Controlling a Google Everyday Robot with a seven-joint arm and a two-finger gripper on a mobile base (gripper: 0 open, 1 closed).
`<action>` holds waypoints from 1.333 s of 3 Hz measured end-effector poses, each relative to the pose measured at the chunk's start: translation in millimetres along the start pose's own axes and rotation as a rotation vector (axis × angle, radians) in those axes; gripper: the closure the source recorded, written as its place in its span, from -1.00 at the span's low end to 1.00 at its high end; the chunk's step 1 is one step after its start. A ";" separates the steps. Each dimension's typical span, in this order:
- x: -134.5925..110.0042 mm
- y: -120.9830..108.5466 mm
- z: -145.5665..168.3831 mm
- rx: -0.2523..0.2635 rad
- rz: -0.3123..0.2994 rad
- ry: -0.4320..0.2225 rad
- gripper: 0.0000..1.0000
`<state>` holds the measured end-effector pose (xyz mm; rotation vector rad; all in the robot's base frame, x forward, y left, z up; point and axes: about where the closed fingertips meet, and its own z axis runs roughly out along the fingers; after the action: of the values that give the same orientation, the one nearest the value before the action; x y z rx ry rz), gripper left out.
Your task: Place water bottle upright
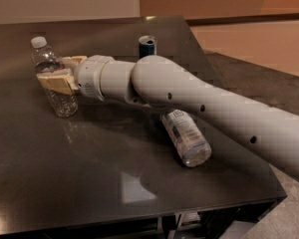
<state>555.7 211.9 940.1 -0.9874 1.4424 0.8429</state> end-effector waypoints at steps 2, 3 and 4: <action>4.7 6.5 -3.8 0.011 -0.006 -0.036 0.63; 8.9 7.0 -1.8 0.012 -0.012 -0.041 0.19; 15.0 7.1 1.1 0.015 -0.004 -0.042 -0.28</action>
Offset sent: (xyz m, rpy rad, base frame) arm -0.0089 -0.0063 -0.0081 0.0568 -0.0418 -0.0263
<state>549.5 214.0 924.8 -0.9559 1.4089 0.8444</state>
